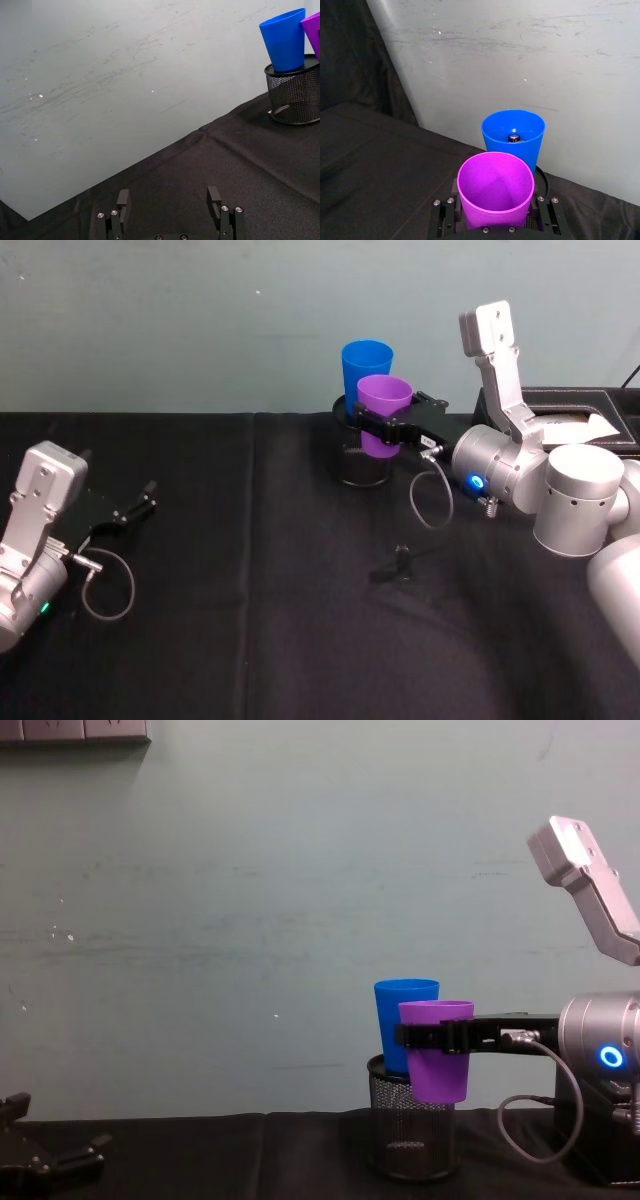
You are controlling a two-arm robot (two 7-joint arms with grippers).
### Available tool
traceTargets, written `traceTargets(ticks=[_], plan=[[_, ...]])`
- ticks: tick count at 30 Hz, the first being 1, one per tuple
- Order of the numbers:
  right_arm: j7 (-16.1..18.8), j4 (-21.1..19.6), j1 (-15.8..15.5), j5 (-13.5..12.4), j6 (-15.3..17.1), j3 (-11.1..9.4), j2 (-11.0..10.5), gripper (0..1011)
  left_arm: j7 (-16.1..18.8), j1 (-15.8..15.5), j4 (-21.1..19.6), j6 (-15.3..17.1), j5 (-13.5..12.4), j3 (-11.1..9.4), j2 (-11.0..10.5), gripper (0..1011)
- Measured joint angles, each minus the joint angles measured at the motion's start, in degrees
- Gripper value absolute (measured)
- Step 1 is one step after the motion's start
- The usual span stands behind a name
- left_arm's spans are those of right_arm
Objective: Pick up one cup with a gripper and tap it against the other cup.
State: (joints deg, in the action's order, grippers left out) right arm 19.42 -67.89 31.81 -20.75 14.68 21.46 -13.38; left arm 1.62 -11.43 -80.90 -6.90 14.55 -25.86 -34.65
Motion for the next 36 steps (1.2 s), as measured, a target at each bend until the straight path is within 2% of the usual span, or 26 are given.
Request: traceTargets(ticks=[10,19,22,27,31,33,36], plan=[[0.0,0.0,0.0,0.0,0.0,0.0,0.0,737,0.0,0.0,0.0,0.0,0.0,0.0,0.0,1000],[-0.1,-5.9,-5.1,1.4,-2.1,0.8,-2.0,737,0.0,0.0,0.0,0.0,0.0,0.0,0.0,1000],[-0.7,-8.5,-8.6,3.0,-4.6,1.2,-3.0,737,0.0,0.0,0.0,0.0,0.0,0.0,0.0,1000],[-0.6,-9.0,-12.5,4.3,-9.3,1.4,-3.4,737,0.0,0.0,0.0,0.0,0.0,0.0,0.0,1000],[0.7,-5.7,-14.8,4.5,-15.2,1.1,-2.7,737,0.0,0.0,0.0,0.0,0.0,0.0,0.0,1000],[1.4,-3.9,-15.4,4.4,-17.3,0.9,-2.1,737,0.0,0.0,0.0,0.0,0.0,0.0,0.0,1000],[1.9,-2.8,-15.9,4.3,-18.6,0.7,-1.7,737,0.0,0.0,0.0,0.0,0.0,0.0,0.0,1000]])
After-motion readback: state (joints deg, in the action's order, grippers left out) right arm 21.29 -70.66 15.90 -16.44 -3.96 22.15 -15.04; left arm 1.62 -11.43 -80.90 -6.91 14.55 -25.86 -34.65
